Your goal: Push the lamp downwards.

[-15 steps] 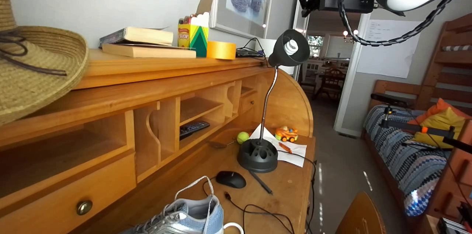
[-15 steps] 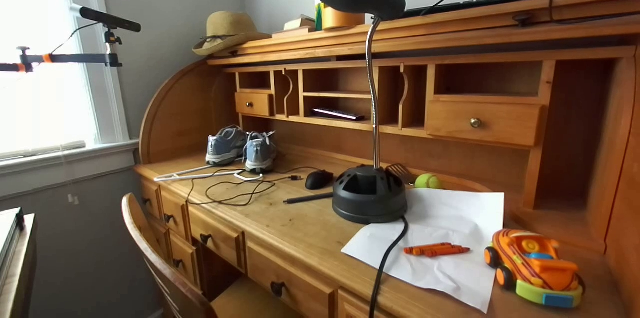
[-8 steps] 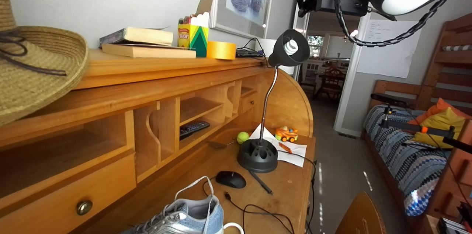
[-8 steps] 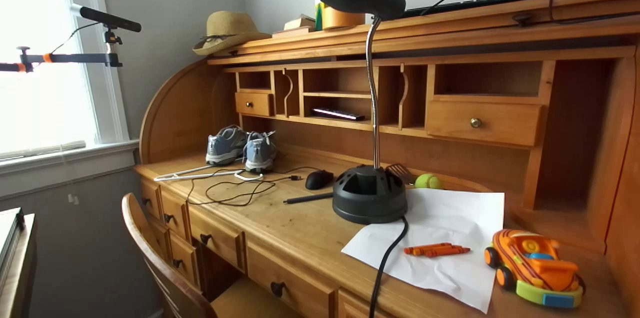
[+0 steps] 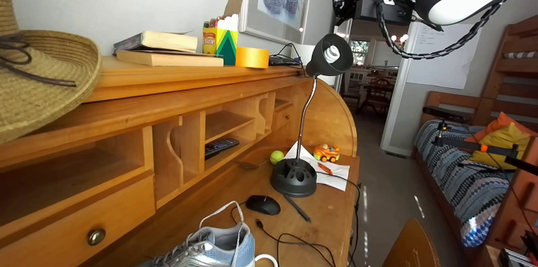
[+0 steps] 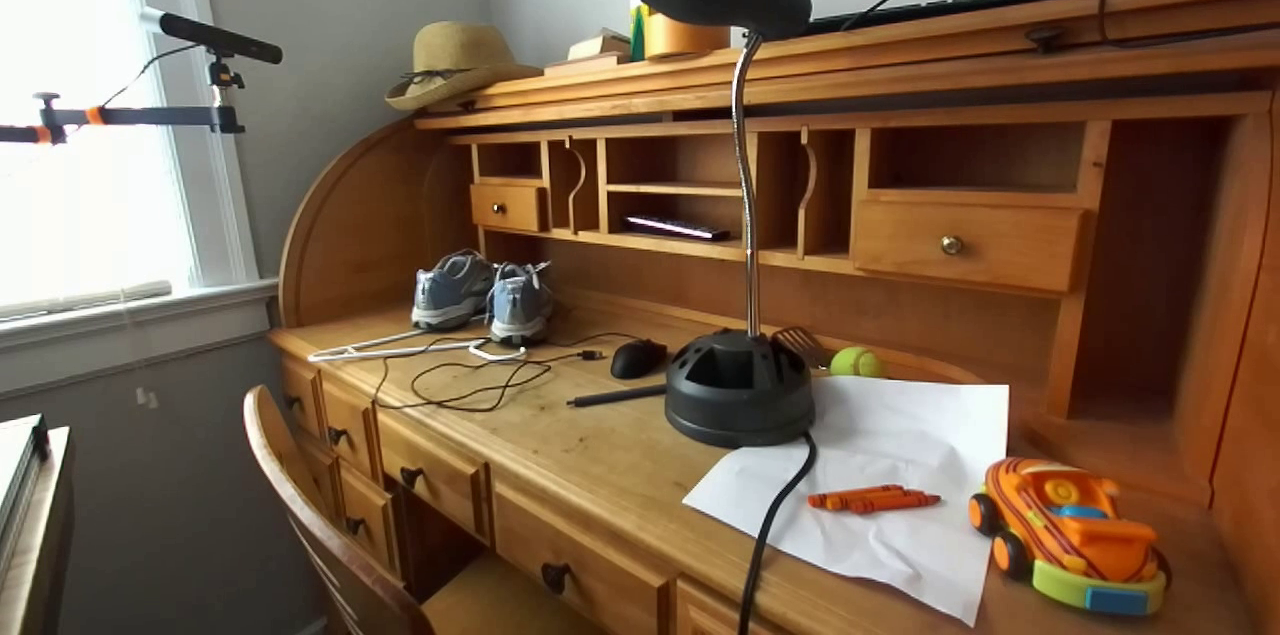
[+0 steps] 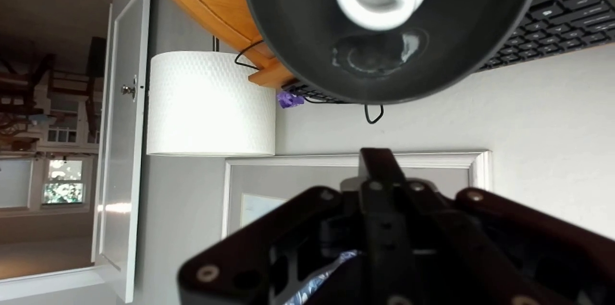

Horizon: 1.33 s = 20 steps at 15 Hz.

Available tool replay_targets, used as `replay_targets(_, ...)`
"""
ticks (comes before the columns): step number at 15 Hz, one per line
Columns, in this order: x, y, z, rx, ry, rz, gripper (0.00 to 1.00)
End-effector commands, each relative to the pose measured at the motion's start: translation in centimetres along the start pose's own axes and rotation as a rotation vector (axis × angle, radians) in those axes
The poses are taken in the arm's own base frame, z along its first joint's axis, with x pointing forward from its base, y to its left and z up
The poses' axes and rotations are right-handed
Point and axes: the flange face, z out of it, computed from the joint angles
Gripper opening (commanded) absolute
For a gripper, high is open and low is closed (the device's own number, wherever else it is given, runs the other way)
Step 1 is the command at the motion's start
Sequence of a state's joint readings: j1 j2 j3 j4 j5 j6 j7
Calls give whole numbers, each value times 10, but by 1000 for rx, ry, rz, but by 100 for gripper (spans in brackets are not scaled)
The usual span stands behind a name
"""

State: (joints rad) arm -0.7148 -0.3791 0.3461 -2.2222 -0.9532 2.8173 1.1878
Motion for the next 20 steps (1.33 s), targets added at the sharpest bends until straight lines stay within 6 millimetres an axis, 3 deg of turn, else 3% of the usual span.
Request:
replay_targets(1,0,-1,10,21,8,11,0)
replay_targets(9,-7,3,21,21,-16,16,0)
replay_targets(20,-22,-1,16,68,-90,-57,0)
